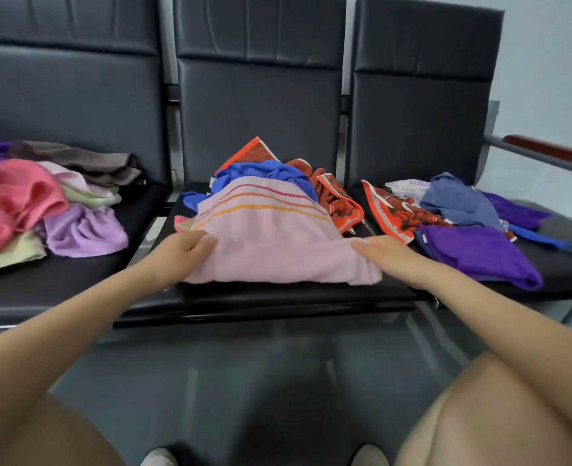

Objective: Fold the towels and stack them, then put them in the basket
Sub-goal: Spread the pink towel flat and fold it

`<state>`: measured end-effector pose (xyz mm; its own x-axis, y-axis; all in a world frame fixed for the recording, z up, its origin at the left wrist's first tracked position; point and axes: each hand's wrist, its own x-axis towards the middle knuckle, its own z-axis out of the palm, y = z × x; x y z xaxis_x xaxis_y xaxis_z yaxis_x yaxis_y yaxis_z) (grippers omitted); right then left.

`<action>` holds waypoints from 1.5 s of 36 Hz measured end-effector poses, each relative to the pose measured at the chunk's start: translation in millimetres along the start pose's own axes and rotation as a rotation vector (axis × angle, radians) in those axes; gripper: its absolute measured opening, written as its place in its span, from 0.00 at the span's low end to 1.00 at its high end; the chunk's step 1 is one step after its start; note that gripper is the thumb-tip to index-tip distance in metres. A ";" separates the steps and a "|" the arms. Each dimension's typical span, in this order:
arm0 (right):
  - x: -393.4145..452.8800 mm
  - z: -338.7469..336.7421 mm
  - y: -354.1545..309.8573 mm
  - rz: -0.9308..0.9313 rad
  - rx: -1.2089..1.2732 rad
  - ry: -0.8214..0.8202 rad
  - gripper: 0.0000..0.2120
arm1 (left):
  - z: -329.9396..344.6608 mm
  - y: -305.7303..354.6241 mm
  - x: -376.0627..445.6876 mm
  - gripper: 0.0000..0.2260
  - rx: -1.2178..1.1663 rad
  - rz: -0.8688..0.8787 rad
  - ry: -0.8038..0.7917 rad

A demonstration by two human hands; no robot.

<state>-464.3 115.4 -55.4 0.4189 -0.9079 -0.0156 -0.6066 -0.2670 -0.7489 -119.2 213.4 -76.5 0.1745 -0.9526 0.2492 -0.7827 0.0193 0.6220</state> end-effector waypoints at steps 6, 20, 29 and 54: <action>-4.1 10.6 -8.1 0.061 -0.104 -0.134 0.13 | 7.3 1.2 -19.9 0.19 0.005 0.014 -0.190; 27.9 -4.5 -2.5 0.039 0.173 -0.083 0.05 | -15.4 -2.5 26.9 0.14 -0.014 -0.006 -0.016; 78.9 -0.1 -11.8 0.042 0.271 0.311 0.13 | -21.9 -20.4 82.1 0.13 0.104 0.003 0.042; 117.0 27.4 4.1 0.270 0.242 0.293 0.23 | 12.0 -40.2 119.5 0.12 0.114 -0.356 0.087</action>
<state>-399.3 17.0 -78.4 0.0377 -0.9969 -0.0690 -0.4782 0.0426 -0.8772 -74.1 95.1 -80.6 0.4940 -0.8640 0.0978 -0.7246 -0.3469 0.5955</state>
